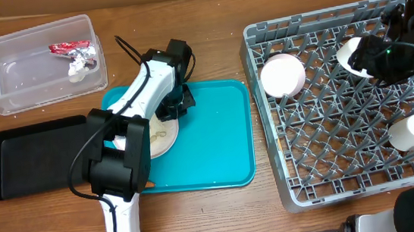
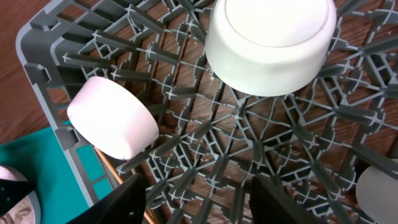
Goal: Sort waste into correct bins and load items into the dishwasher
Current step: 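Reach the left gripper to the white plate rim and grasp it, then lift the plate and move it left over the black tray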
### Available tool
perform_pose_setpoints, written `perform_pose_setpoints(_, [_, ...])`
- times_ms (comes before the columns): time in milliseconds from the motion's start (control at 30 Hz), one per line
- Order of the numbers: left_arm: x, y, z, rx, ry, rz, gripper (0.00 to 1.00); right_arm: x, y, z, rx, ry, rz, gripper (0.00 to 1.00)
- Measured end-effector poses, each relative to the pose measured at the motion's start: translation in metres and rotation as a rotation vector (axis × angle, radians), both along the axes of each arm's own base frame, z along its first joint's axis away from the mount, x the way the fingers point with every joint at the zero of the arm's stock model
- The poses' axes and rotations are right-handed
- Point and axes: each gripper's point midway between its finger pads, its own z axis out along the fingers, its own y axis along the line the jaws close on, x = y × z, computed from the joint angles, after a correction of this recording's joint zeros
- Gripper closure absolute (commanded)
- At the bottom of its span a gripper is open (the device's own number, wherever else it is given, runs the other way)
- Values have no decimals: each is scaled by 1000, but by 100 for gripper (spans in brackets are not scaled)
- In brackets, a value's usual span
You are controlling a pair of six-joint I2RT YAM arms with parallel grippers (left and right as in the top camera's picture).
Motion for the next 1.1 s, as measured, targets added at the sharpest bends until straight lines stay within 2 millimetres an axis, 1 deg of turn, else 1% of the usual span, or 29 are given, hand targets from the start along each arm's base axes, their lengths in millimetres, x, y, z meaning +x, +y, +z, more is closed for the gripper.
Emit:
perform_pose_setpoints(233, [-7, 2, 1, 15, 32, -61, 96, 0, 0, 0, 0, 0, -1, 44])
perform_pose_setpoints(333, [-11, 5, 5, 31, 52, -82, 96, 0, 0, 0, 1, 0, -1, 44])
perform_pose_setpoints(467, [-12, 9, 20, 55, 71, -95, 96, 0, 0, 0, 3, 0, 1, 44])
perform_pose_setpoints(733, [-3, 7, 56, 53, 60, -111, 96, 0, 1, 0, 6, -1, 2, 44])
perform_pose_setpoints(867, [-4, 8, 66, 56, 69, -111, 96, 0, 1, 0, 6, -1, 2, 44])
perform_pose_setpoints(1100, [-7, 20, 82, 62, 95, -84, 96, 0, 1, 0, 6, -1, 2, 44])
